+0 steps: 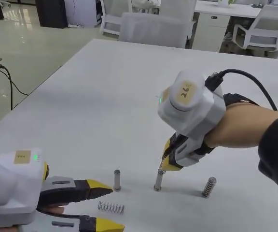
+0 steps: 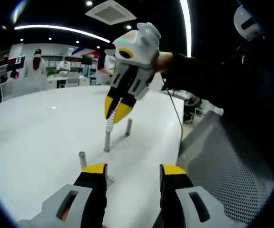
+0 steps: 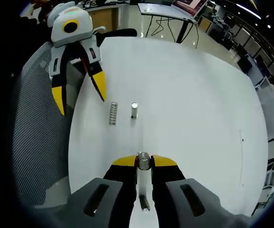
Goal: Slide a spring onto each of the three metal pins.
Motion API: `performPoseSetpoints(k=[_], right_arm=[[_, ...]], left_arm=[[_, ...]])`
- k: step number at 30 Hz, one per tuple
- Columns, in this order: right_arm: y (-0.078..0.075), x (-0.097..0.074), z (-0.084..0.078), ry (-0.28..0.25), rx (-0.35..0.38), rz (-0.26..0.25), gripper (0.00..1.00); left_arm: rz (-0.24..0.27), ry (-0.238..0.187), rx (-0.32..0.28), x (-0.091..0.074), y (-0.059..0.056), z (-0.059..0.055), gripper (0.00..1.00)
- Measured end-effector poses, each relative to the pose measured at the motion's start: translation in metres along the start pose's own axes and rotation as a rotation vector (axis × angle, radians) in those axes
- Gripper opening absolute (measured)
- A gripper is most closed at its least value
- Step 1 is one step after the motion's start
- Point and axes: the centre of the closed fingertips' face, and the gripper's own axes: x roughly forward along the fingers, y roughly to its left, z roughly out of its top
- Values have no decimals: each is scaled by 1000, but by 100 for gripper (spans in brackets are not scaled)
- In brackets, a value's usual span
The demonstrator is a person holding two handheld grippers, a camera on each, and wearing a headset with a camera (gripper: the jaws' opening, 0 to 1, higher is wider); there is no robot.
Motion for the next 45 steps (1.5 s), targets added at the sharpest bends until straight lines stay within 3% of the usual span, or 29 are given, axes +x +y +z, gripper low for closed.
performPoseSetpoints(k=[22,45], right_arm=[[5,30,-7,56,0,37,8],[11,49,-20,80,18,56,8]], left_arm=[[-1,4,4,-1,0,-2,37],[0,11,4,-1,1,-3,37]])
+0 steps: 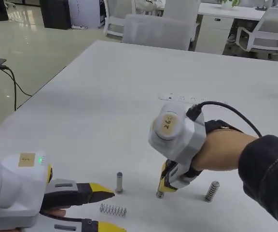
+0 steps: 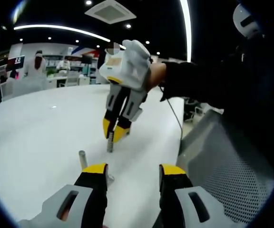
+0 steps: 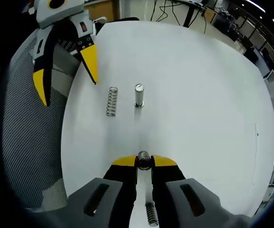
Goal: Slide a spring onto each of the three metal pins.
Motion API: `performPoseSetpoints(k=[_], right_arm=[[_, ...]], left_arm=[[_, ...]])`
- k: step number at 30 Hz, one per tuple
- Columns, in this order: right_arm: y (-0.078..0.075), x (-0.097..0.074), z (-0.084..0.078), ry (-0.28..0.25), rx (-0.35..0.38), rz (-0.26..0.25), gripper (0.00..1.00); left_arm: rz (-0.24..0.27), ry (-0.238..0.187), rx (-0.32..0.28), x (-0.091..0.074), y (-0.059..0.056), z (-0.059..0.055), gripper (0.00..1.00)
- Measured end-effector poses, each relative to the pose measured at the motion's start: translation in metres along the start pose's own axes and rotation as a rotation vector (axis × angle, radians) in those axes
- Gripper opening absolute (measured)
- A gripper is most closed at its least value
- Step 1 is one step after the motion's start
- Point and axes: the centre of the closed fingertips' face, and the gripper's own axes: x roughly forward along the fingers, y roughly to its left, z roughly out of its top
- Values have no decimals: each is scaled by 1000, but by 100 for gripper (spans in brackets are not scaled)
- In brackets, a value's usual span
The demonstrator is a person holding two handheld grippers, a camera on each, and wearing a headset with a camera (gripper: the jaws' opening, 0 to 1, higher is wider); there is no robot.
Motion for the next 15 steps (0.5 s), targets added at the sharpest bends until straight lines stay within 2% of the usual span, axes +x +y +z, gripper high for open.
performPoseSetpoints(k=[6,15], right_arm=[[1,5,-5,14,-12,-2,8],[1,6,-5,7,-10,5,9]], left_arm=[[2,-1,0,0,1,0,37],[5,-1,-1,0,1,0,37]])
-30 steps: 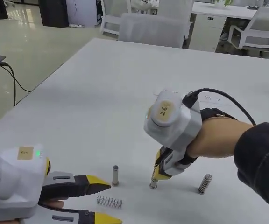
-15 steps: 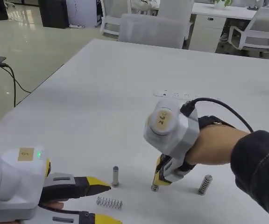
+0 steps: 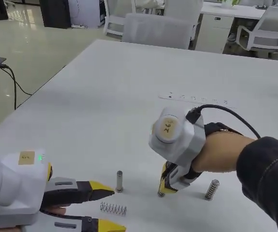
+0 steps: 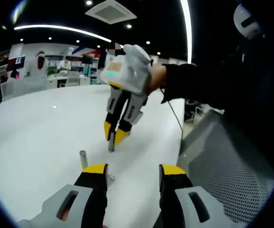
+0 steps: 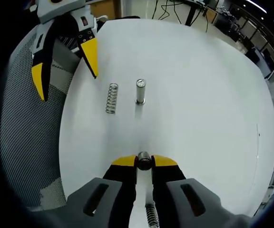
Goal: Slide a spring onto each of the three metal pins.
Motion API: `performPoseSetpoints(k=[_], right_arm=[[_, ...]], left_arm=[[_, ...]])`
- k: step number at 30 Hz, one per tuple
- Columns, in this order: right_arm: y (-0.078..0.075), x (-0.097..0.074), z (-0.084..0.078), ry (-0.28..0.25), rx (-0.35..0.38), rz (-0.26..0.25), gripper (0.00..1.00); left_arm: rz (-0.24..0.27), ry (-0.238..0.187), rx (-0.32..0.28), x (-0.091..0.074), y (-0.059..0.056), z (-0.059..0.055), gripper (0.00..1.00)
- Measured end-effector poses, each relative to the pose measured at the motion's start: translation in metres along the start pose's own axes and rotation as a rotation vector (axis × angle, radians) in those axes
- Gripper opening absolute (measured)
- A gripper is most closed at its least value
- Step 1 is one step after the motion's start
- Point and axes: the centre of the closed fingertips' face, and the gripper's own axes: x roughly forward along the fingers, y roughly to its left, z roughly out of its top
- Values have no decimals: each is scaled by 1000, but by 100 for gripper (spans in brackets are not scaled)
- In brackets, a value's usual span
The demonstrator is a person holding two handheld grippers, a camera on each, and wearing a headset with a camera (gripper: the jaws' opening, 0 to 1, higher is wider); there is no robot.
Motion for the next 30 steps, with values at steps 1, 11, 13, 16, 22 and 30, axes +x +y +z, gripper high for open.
performPoseSetpoints(k=[1,11,13,16,22,30], right_arm=[[0,0,0,1,-1,0,9],[-1,-1,1,-8,-10,-11,17],[-1,-2,1,-8,-13,-14,18],[-1,-5,4,-14,-20,-26,20],[0,-11,9,-24,-31,-40,21],[3,-17,18,-46,-37,-51,22]], left_arm=[[0,0,0,0,0,0,37],[1,2,-1,0,0,0,37],[2,2,0,0,0,0,37],[2,3,1,0,0,0,37],[3,3,3,0,0,0,37],[5,4,7,0,0,0,37]])
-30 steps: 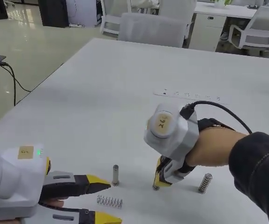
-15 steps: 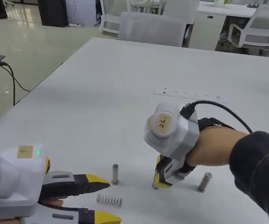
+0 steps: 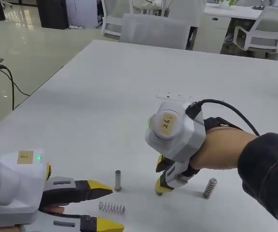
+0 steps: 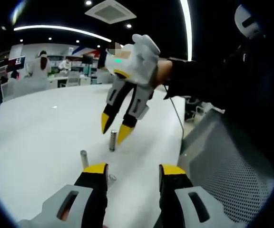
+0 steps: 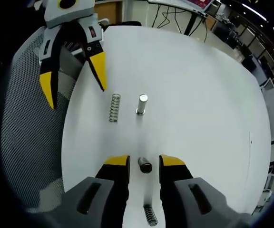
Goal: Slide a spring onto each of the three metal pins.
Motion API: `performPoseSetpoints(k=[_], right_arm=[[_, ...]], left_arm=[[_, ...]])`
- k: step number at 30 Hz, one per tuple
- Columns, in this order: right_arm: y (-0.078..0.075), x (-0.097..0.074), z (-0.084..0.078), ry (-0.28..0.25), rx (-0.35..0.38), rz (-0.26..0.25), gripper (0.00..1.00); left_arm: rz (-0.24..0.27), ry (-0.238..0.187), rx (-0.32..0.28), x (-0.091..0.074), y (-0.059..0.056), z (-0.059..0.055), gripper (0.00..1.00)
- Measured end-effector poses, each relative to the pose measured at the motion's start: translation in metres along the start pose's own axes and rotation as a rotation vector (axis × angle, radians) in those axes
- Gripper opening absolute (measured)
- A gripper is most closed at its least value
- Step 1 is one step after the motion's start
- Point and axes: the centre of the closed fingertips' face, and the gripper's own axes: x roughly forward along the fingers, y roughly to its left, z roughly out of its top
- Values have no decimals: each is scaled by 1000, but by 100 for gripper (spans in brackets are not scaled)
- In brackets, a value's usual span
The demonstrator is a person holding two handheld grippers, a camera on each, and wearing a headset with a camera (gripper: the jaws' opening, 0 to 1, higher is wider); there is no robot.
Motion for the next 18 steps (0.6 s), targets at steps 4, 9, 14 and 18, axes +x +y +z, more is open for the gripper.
performPoseSetpoints(k=[4,9,14,18], right_arm=[[5,-2,8,-20,-4,8,22],[11,-5,19,-52,-8,18,21],[18,-1,25,-58,-18,31,21],[26,3,31,-63,-26,48,21]], left_arm=[[2,0,2,0,0,0,37],[5,0,7,-1,0,0,37],[7,1,8,-1,0,0,37],[7,2,9,-1,-1,0,37]])
